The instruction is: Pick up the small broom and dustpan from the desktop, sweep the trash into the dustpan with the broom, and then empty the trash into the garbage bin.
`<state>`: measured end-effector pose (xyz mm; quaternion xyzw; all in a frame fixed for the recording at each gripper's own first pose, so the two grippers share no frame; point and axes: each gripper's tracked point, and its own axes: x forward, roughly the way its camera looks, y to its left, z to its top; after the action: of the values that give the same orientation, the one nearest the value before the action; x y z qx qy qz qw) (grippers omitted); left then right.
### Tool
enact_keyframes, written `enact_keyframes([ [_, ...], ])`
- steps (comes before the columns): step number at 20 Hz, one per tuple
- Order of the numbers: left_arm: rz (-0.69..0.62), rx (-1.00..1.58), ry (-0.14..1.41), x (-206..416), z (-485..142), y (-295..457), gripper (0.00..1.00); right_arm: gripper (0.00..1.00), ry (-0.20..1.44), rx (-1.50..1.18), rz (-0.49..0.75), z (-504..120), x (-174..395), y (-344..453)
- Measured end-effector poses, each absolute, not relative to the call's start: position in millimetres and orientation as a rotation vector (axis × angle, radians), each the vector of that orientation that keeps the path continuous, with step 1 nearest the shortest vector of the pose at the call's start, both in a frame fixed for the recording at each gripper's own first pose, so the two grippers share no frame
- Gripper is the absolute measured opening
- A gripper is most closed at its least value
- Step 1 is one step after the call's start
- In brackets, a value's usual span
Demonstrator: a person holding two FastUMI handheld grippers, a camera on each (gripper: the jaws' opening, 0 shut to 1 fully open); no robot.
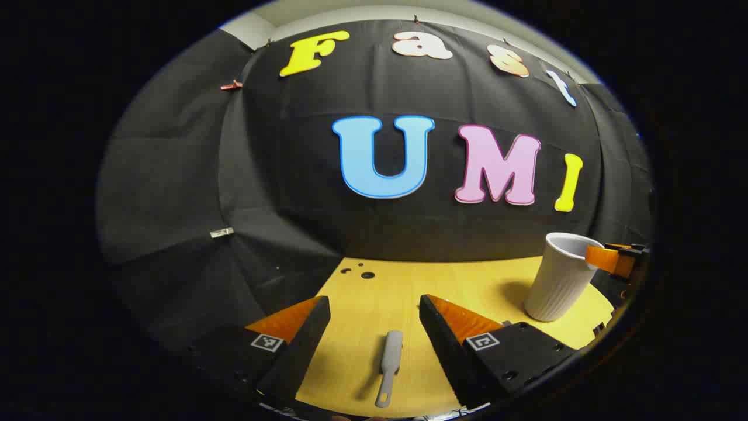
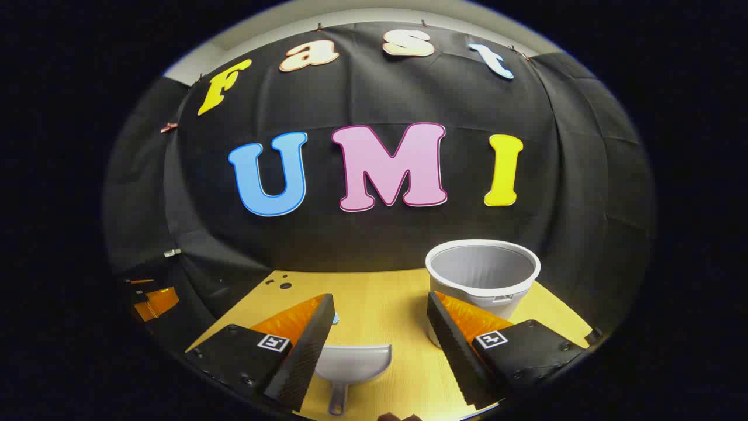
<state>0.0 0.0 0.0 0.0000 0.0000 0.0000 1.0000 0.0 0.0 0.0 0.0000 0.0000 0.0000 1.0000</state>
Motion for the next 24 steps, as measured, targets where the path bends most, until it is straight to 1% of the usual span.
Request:
enact_keyframes([
  [2,-0.024,0.008,0.011,1,-7,-3,0.97,0.99,0.002,-0.009,0.015,-3,-1,8],
  [9,-0.040,0.015,0.025,2,-17,-8,0.97,0.99,0.022,-0.037,0.056,-16,-7,24],
  [19,-0.070,0.013,0.063,5,-34,-14,0.97,0.99,0.049,-0.058,0.048,-27,-9,26],
  [21,-0.069,0.011,0.085,9,-41,-14,0.97,0.99,0.050,-0.064,0.041,-28,-9,23],
  [24,-0.078,0.019,0.162,15,-64,-16,0.98,0.99,0.082,-0.061,0.050,-39,-5,22],
])
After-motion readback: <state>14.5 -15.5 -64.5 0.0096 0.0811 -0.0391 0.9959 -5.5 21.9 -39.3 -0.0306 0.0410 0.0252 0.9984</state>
